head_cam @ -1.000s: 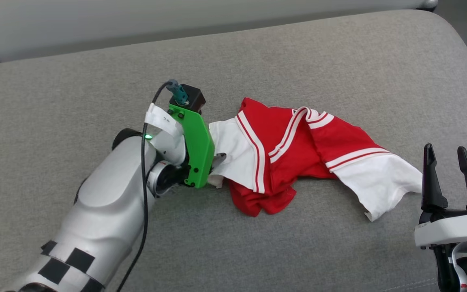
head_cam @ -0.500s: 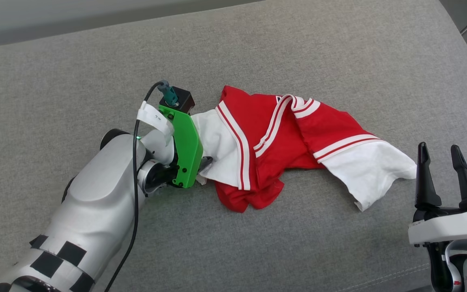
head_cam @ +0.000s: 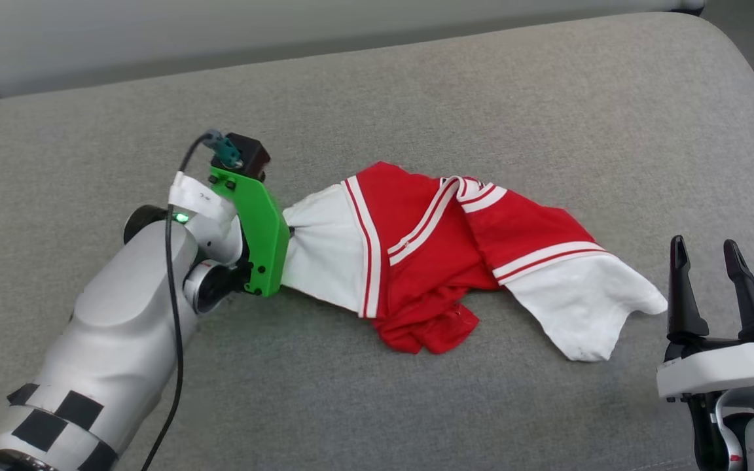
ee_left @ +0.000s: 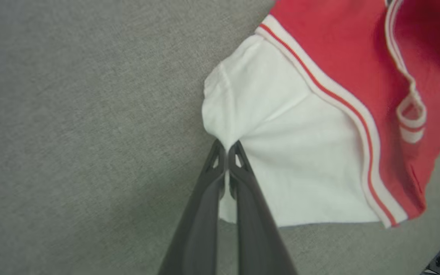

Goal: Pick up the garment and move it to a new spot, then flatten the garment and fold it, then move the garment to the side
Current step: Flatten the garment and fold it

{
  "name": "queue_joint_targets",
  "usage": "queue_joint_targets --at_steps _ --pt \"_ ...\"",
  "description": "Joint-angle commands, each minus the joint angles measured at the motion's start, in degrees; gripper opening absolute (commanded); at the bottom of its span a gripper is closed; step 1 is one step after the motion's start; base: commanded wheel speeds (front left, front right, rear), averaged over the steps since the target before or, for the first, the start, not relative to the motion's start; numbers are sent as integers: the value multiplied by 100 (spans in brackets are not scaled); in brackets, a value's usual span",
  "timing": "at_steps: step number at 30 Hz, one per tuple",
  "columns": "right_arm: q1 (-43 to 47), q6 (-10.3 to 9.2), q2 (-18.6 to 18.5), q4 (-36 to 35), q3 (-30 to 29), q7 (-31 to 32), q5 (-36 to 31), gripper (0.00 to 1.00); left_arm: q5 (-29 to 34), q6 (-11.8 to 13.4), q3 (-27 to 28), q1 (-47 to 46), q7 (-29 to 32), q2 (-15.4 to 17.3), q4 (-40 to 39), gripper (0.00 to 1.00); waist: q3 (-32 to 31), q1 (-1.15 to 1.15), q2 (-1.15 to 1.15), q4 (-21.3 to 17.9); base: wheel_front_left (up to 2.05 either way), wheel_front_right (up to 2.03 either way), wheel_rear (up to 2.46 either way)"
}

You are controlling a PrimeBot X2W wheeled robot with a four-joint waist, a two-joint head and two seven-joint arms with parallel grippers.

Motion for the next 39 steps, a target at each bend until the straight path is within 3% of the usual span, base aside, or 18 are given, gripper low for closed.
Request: queue_joint_targets --at_steps 1,12,22,23,24,33,39 --pt "29 -5 -4 12 -15 39 -40 100 -65 8 57 11 -135 130 -46 0 -281 0 0 300 0 0 0" --pt "228 -5 -46 -1 5 212 -61 100 -158 182 467 546 -777 976 -608 0 -516 0 0 806 0 0 0" --pt "209 -5 -142 62 98 301 -31 100 -264 338 405 1606 -1194 1035 -552 0 -436 0 0 967 0 0 0" --pt "200 -5 -153 67 100 309 -26 100 -164 355 356 1617 -1287 1037 -498 42 -434 0 0 973 0 0 0" --pt "191 -5 -167 73 98 319 -21 100 -69 369 317 1622 -1424 1018 -427 100 -436 0 0 983 0 0 0" --pt "300 -5 -228 160 75 399 -30 100 366 367 378 1540 -3125 691 -148 100 -688 0 0 1135 0 0 0" --pt "437 -5 -232 129 20 441 -15 100 643 443 575 1801 -4516 577 -704 100 -911 0 0 1267 0 0 0"
